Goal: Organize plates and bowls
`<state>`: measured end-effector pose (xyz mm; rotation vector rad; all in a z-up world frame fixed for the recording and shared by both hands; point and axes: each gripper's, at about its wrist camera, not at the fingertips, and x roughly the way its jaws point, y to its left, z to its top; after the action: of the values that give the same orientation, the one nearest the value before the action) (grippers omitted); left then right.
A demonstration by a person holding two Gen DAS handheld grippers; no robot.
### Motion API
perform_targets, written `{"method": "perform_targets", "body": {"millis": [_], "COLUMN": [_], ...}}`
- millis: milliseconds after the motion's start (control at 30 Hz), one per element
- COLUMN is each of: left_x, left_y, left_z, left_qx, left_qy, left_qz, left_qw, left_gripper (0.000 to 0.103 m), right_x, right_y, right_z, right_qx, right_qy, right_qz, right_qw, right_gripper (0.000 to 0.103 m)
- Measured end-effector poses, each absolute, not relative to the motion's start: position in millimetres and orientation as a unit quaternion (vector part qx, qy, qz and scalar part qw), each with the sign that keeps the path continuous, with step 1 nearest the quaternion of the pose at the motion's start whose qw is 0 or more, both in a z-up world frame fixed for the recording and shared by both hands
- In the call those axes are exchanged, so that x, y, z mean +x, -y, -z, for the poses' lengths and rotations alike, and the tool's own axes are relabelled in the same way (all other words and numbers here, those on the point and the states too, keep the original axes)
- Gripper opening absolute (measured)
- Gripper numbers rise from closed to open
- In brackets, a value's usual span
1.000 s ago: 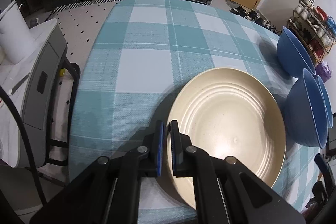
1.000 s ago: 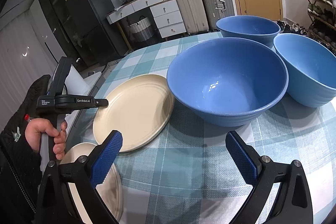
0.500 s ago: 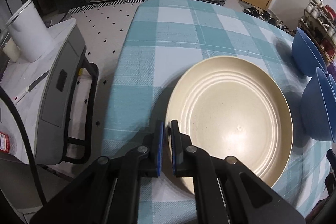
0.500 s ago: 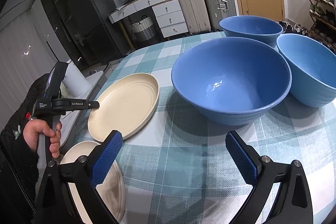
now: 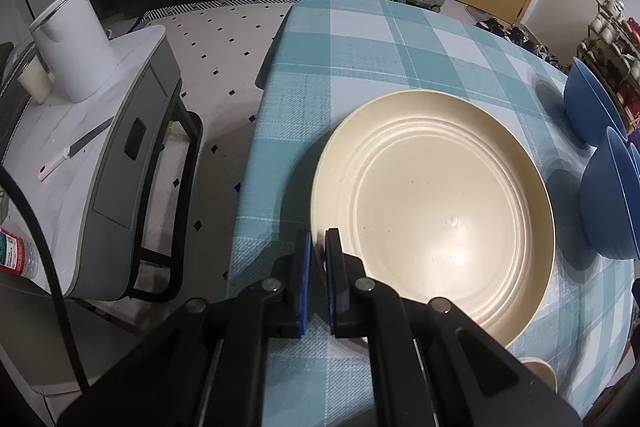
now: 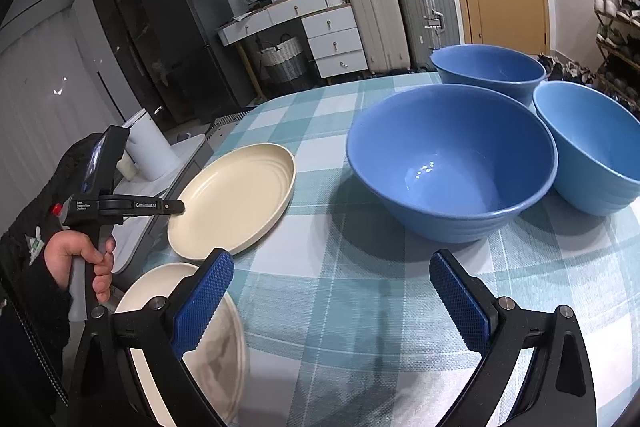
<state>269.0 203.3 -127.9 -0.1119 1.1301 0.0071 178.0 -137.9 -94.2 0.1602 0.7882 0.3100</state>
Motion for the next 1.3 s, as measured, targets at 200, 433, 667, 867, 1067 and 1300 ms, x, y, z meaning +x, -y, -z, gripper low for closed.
{"method": "perform_targets", "body": {"millis": [200, 433, 667, 867, 1067, 1300], "left_x": [264.5, 259.6, 255.8, 254.6, 253.1, 252.9], "left_y": [-210.1, -215.2, -219.3, -220.1, -220.6, -219.9], "left_z": [128.2, 127.7, 128.8, 128.6, 128.8, 130.6], "left_qx": [-0.055, -0.058, -0.068, -0.072, -0.075, -0.079], "left_qy": [-0.536, -0.539, -0.537, -0.537, -0.536, -0.536], "left_qz": [-0.005, -0.004, -0.004, -0.004, -0.004, -0.005], "left_qw": [0.843, 0.84, 0.841, 0.84, 0.841, 0.84], "left_gripper": [0.004, 0.004, 0.007, 0.007, 0.008, 0.008], "right_x": [175.1, 175.2, 172.7, 165.9, 160.2, 158.5], "right_y": [132.0, 129.1, 125.3, 121.0, 121.2, 110.6], "right_z": [93.6, 92.0, 87.9, 72.9, 34.7, -24.6], "right_qx": [0.07, 0.069, 0.062, 0.052, 0.046, 0.043], "right_qy": [-0.383, -0.381, -0.376, -0.356, -0.308, -0.26], "right_qz": [-0.157, -0.162, -0.166, -0.171, -0.184, -0.231], "right_qw": [0.908, 0.908, 0.909, 0.917, 0.932, 0.937], "right_gripper": [0.1, 0.1, 0.1, 0.1, 0.1, 0.1]}}
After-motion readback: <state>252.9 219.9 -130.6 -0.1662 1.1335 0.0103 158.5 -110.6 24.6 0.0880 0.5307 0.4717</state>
